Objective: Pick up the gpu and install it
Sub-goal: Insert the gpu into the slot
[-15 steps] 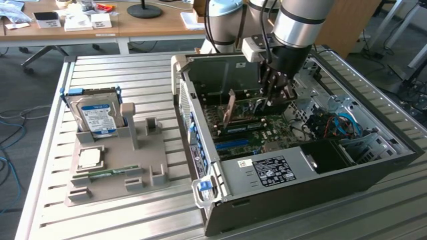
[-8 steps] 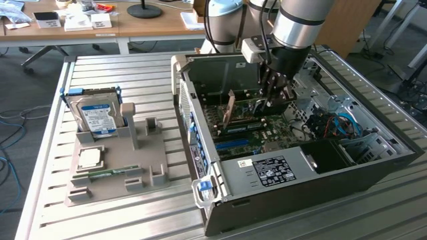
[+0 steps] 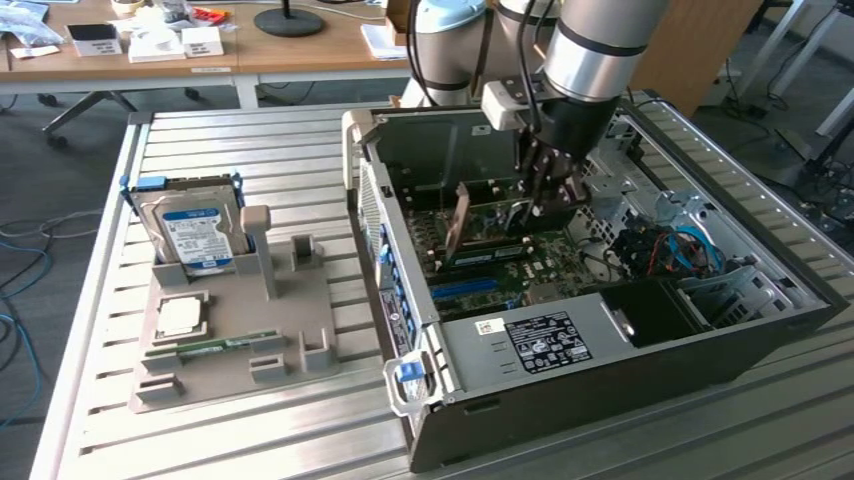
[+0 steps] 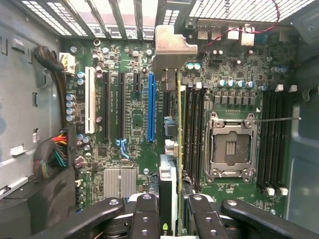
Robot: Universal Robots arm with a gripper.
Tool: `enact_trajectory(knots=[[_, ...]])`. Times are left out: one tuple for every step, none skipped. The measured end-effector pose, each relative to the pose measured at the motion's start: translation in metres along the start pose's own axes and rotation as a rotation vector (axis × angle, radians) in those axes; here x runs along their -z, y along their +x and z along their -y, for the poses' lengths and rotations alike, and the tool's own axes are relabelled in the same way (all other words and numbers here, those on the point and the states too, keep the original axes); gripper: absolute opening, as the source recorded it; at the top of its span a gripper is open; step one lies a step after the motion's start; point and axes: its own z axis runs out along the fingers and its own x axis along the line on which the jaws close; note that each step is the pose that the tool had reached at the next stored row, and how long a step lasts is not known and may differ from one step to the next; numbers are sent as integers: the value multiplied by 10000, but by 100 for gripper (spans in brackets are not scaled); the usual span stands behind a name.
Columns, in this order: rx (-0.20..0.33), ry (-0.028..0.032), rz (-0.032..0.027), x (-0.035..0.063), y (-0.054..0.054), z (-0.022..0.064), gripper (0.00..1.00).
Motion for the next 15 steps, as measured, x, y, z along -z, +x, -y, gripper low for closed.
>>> enact_trajectory(knots=[[0, -1, 0, -11, 1, 0, 27], [0, 0, -1, -21, 1, -1, 27], [0, -1, -1, -30, 2, -1, 27], [0, -1, -2, -34, 2, -1, 27], [0, -1, -3, -34, 2, -1, 27], [0, -1, -3, -35, 2, -1, 27], [0, -1, -2, -35, 2, -2, 27], [0, -1, -1, -35, 2, -1, 27], [0, -1, -1, -36, 2, -1, 27], [0, -1, -1, -36, 2, -1, 27], [0, -1, -2, -36, 2, -1, 27], [0, 0, 0, -38, 2, -1, 27], [0, 1, 3, -43, 2, -1, 27], [0, 1, 3, -48, 3, -1, 27], [0, 0, -1, -51, 3, -2, 27]])
